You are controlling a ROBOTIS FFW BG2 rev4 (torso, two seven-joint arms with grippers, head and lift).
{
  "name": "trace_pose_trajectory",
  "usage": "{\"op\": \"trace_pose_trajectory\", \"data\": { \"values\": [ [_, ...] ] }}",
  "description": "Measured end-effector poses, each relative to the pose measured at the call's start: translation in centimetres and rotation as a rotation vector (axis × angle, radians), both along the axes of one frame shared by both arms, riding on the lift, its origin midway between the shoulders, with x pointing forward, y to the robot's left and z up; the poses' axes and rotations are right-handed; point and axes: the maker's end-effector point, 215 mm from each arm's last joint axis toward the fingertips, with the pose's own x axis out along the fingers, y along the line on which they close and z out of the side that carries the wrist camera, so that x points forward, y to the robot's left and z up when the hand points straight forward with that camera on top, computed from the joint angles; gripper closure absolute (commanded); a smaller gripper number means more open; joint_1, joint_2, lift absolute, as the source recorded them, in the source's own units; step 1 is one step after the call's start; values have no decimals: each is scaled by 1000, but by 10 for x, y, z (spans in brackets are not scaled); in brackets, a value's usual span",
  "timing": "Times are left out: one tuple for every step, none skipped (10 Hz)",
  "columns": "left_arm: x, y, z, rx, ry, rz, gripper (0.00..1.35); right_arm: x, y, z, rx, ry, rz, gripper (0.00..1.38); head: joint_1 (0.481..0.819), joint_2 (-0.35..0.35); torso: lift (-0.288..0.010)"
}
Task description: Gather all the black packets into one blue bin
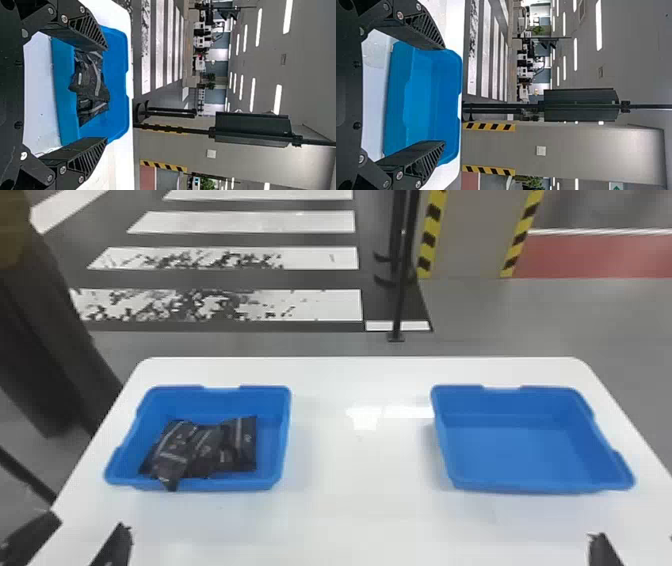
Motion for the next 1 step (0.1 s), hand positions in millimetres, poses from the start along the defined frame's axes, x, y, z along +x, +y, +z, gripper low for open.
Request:
{"op": "trace_pose_trajectory", "data": {
  "values": [
    [0,0,-1,0,2,0,243,0,0,0,0,0,0,191,695,26,-110]
  ]
}}
